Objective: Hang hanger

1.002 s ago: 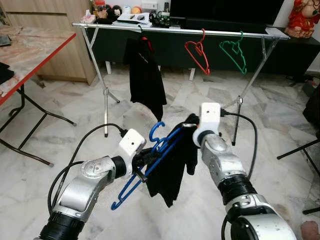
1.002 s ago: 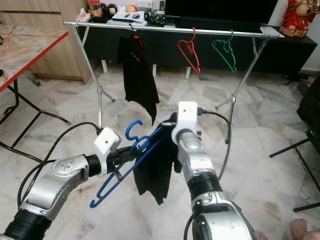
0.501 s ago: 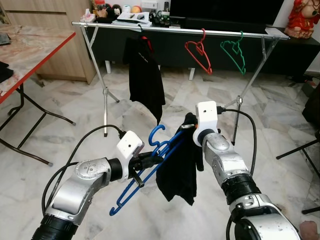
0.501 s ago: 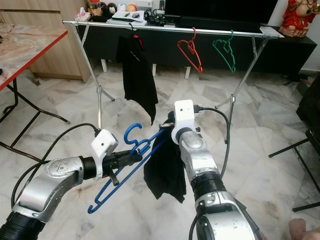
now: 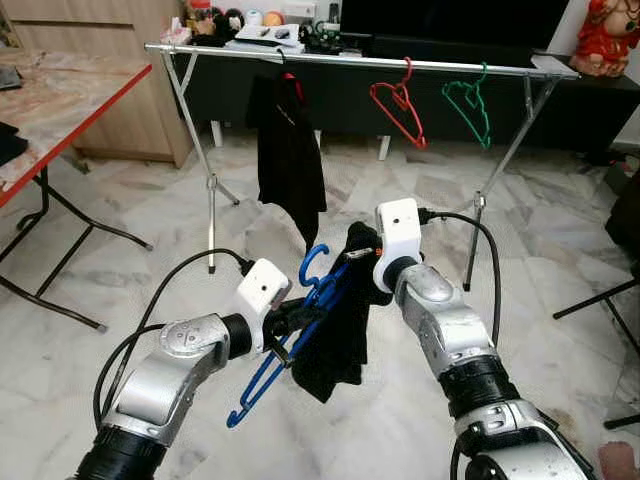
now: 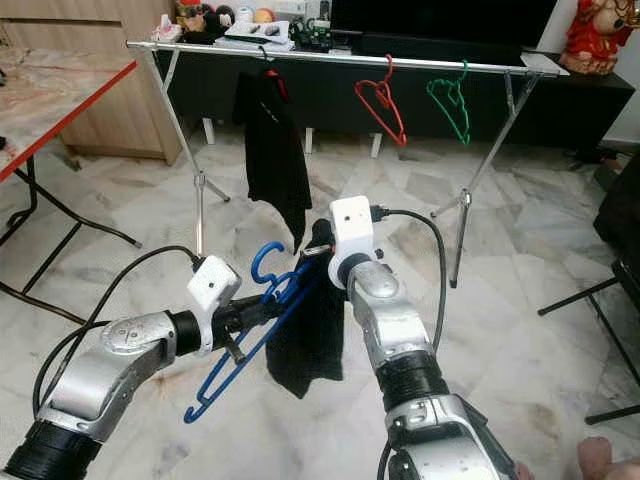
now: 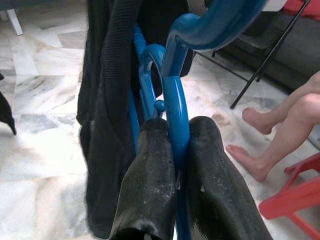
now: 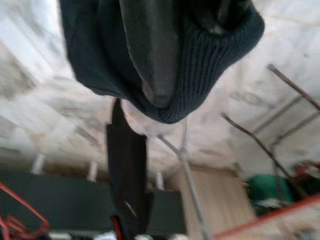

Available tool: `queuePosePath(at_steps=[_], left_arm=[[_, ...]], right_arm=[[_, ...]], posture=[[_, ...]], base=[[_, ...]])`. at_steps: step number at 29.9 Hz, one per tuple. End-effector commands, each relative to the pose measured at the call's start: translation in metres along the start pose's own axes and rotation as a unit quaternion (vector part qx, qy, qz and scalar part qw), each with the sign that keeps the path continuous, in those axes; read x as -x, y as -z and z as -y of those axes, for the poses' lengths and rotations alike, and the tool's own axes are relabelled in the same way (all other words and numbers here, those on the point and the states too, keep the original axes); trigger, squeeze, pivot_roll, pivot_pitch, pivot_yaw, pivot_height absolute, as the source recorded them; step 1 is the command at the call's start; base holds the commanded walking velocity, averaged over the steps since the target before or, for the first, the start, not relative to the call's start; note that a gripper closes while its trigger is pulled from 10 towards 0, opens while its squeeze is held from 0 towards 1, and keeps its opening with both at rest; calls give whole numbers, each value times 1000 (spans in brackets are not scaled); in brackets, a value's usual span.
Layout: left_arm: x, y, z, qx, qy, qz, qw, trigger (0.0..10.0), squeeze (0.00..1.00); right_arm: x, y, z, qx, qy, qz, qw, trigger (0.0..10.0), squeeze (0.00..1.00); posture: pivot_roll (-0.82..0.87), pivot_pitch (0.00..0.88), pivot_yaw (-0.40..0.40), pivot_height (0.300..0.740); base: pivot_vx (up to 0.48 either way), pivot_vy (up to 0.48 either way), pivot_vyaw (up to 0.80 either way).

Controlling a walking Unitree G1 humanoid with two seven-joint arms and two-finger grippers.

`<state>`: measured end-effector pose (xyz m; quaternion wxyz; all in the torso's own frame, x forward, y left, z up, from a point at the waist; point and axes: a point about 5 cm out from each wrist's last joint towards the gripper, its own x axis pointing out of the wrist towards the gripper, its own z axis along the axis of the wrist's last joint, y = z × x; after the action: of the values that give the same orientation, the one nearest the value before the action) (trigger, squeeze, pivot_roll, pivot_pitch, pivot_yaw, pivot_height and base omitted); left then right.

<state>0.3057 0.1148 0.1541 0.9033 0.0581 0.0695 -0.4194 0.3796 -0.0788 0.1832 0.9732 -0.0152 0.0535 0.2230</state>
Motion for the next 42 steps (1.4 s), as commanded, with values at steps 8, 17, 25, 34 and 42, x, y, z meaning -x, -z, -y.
queuePosePath(at_steps=[8,17,25,34,42], left_arm=[[-5,-3,1,4,-4,19,1000,10000,0],[-8,-5,-5,12,-38,37,999,10000,0],[-8,-7,-8,17,-48,48,998,10000,0],[-9,-7,-10,20,-56,54,997,10000,0],[-9,-7,-9,22,-52,55,997,10000,0]], right_arm=[[5,-26,-21,-47,-64,51,996,10000,0],[22,-25,-37,3,-155,51,987,10000,0],[44,-3,-15,54,-170,10,984,10000,0],[51,2,21,32,-81,-5,996,10000,0],[49,-2,9,20,-114,10,993,10000,0]], posture=[[-20,126,-48,740],[-25,131,-50,740],[-33,134,-48,740],[-34,132,-46,740],[-29,131,-43,740]], base=[[0,0,0],[0,0,0],[0,0,0],[0,0,0],[0,0,0]])
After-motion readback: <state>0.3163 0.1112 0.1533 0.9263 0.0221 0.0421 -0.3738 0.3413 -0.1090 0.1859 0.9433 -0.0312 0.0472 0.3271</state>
